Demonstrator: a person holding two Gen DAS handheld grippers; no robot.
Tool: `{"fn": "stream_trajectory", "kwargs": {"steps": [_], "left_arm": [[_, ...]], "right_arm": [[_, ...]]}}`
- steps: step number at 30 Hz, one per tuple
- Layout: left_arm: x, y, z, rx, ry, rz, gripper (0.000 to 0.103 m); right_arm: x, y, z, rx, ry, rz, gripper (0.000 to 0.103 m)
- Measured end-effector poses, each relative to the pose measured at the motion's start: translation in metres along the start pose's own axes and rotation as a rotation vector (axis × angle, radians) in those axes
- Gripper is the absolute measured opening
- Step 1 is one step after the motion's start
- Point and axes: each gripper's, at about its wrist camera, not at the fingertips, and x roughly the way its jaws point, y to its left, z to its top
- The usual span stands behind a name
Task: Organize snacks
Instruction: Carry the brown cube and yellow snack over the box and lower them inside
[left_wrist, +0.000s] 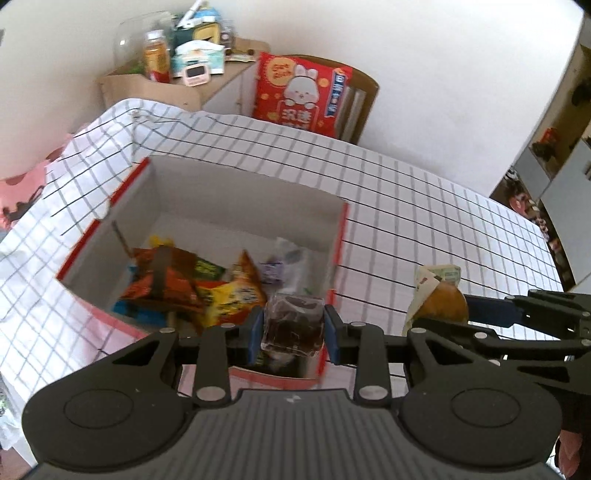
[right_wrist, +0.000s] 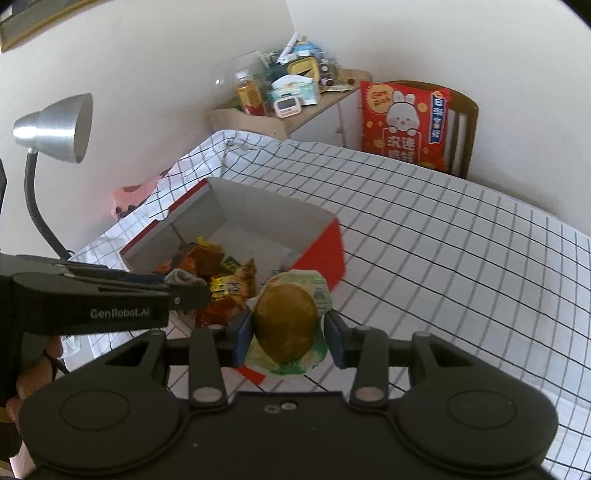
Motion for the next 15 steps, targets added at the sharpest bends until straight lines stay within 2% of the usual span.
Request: {"fn": "stream_trajectory", "kwargs": {"steps": [6, 15], "left_arm": [[0.002, 0.032, 0.007, -0.014, -0.008, 0.028, 0.033], [0.021, 0.08, 0.031, -0.02, 0.0, 0.103, 0.033]], "right_arm": [[0.02, 0.025, 0.008, -0.025, 0.013, -0.007, 0.04], [0.056, 0.042, 0.024, -0.014, 0.023, -0.032, 0.041]]}}
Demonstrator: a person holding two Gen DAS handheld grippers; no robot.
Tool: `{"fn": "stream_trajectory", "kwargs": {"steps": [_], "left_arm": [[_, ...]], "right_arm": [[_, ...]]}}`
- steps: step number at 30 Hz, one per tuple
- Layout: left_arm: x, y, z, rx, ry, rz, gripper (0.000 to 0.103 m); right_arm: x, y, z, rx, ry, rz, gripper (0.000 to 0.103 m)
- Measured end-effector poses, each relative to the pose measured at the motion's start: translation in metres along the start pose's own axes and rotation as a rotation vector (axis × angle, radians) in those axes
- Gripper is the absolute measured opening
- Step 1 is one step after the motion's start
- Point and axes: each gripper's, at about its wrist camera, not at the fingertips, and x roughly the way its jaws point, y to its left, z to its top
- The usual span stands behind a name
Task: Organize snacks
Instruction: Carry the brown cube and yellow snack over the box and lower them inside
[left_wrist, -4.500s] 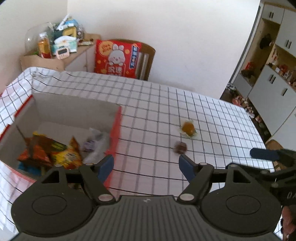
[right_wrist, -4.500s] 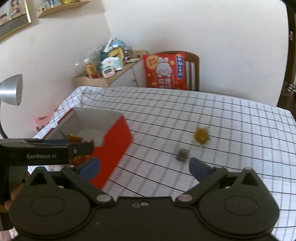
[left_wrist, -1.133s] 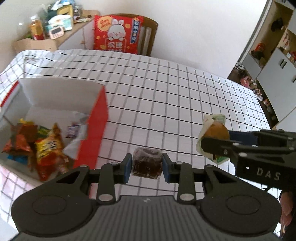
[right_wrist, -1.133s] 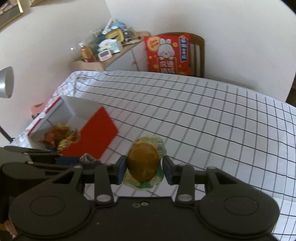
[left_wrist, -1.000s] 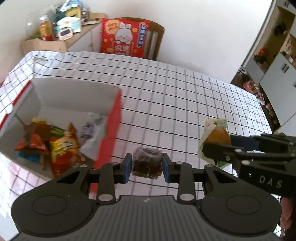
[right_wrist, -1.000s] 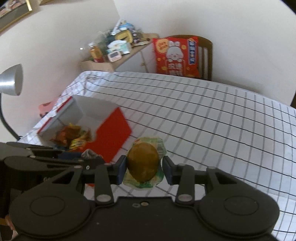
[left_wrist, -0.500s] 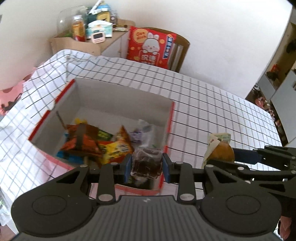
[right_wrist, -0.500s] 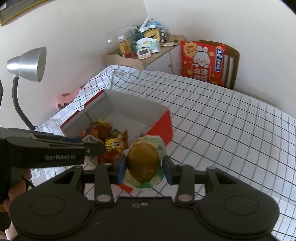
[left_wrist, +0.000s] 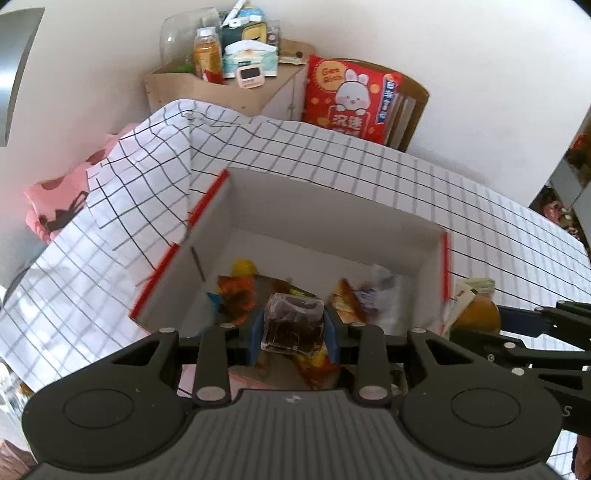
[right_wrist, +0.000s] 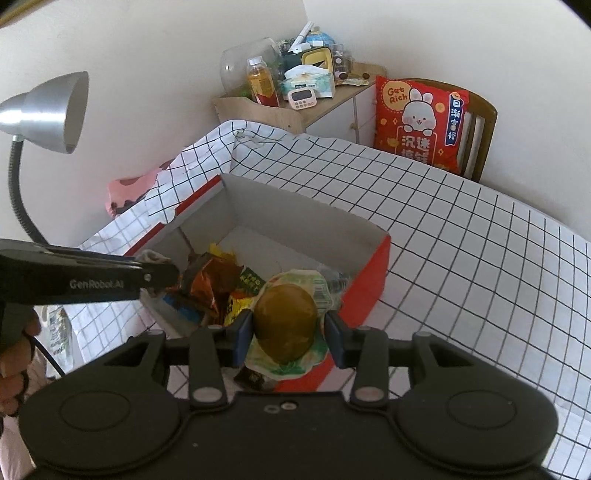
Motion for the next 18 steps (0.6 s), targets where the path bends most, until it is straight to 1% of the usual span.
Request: {"fn": "stream_trajectory", "kwargs": {"steps": [5, 9, 14, 18], "left_arm": [[0.021, 0.016, 0.017, 0.004, 0.005, 0.025, 0.033], [0.047, 0.019, 0.029, 0.006, 0.036, 0.027, 0.033], [0.081, 0.011, 0.037, 0.061, 0.073, 0.044, 0.033], [0.102, 0.008, 0.041, 0.064, 0.1, 0.051, 0.033]], "right_arm": [[0.029, 0.006, 0.013, 0.001, 0.022, -0.029, 0.041], [0.052, 0.007, 0.022, 0.004, 0.042, -0.058, 0.041], [0.08, 0.014, 0.029, -0.035, 0.079, -0.096, 0.041], [0.1, 0.015, 0.031, -0.049, 0.114, -0.113, 0.041]]}}
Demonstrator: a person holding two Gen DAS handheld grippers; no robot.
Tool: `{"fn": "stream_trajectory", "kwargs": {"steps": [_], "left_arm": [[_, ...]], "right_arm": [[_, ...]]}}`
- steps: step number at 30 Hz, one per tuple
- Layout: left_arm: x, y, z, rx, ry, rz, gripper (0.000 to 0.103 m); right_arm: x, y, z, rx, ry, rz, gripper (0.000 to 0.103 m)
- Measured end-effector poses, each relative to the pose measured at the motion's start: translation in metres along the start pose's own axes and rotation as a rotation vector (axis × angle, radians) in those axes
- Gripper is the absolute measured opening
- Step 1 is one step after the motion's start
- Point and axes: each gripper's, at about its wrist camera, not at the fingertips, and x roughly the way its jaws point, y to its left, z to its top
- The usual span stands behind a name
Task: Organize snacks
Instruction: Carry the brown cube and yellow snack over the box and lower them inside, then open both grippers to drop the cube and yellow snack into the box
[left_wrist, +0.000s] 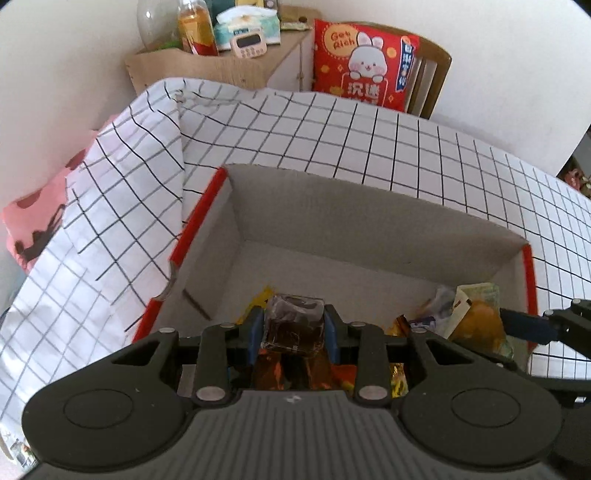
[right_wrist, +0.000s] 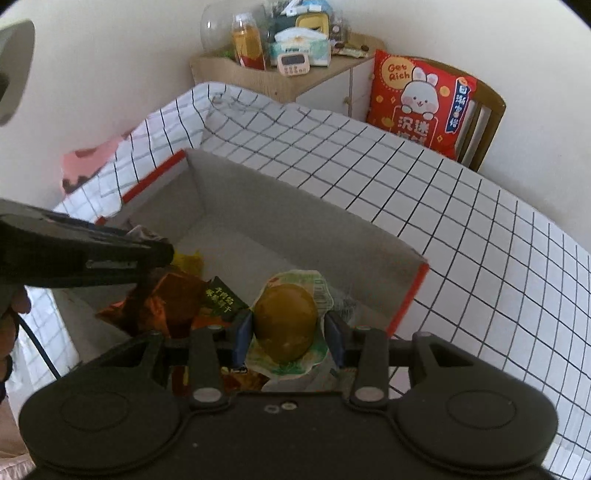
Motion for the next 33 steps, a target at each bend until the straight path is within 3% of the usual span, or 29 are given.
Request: {"fn": "stream_trajectory", "kwargs": {"steps": [7, 16, 23, 28, 30, 33], "left_arm": [[0.026, -0.006, 0.006, 0.016, 0.047, 0.005, 0.033], [0.035, -0.01, 0.004, 0.01, 0.077, -0.005, 0.033], [0.024, -0.007, -0.002, 0.007, 0.052, -0.025, 0.042], [0.007, -0.004, -0.008, 0.0, 0.022, -0.042, 0.054], [0.0, -0.003, -0.01, 0.002, 0.009, -0.047, 0.054], [-0.012, -0.002, -0.014, 0.01, -0.016, -0.052, 0.054]], "right_arm": [[0.023, -0.002, -0.001, -0.006, 0.047, -0.016, 0.041], [0.025, -0.003, 0.0, -0.004, 0.043, -0.007, 0.042], [0.017, -0.002, -0.002, 0.002, 0.03, 0.0, 0.051], [0.003, 0.0, -0.004, 0.005, 0.009, 0.004, 0.057], [-0.005, 0.001, -0.006, 0.006, -0.01, 0.006, 0.066], [-0.017, 0.003, -0.007, 0.008, -0.027, 0.015, 0.066]]}}
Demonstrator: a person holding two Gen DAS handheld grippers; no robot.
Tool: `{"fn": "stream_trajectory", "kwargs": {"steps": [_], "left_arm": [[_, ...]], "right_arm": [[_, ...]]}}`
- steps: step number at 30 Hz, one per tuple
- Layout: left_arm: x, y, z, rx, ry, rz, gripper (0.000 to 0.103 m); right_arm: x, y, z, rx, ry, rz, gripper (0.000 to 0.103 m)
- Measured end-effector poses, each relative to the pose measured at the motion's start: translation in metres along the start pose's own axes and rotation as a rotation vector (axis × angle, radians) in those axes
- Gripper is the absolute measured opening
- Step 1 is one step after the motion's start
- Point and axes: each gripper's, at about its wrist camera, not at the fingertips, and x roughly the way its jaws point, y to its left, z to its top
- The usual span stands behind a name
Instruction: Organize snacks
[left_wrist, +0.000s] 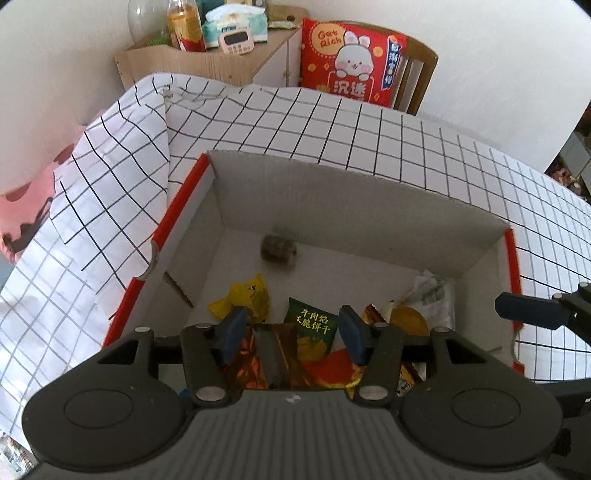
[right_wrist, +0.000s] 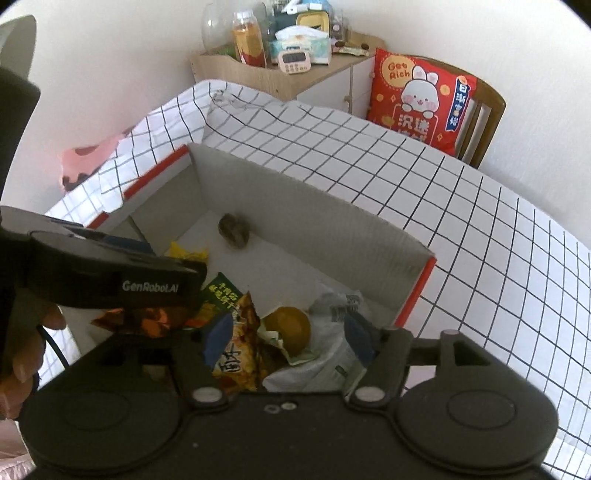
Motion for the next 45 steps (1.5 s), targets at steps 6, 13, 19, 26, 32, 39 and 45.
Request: {"fn": "stream_trajectory", "kwargs": {"steps": [6, 13, 19, 26, 32, 39, 45], "left_arm": [[-0.026, 0.002, -0.01, 0.008, -0.062, -0.013, 0.064], [-0.058, 0.002, -0.021, 0.014, -0.146, -0.022, 0.065], [-0.086, 0.002, -0.035, 0.007, -0.208, -0.04, 0.067], [-0.114, 0.0, -0.051, 0.015, -0.287, -0.033, 0.071], [-0.131, -0.002, -0.066, -0.002, -0.311, -0.062, 0.079], [-0.144, -0.004, -0.082, -0.024, -0.323, -0.085, 0.086], [-0.15, -0.005, -0.093, -0.029, -0.332, -0.094, 0.101]], "right_arm": [[-0.026, -0.002, -0.004, 0.024, -0.054, 0.02, 0.078], [-0.055, -0.006, -0.012, 0.06, -0.13, 0.063, 0.088], [-0.084, -0.008, -0.024, 0.07, -0.211, 0.089, 0.092], [-0.113, -0.015, -0.037, 0.094, -0.278, 0.107, 0.093], [-0.132, -0.015, -0.05, 0.108, -0.318, 0.103, 0.103], [-0.147, -0.012, -0.065, 0.111, -0.359, 0.095, 0.103], [-0.152, -0.013, -0.079, 0.141, -0.376, 0.073, 0.103]]}}
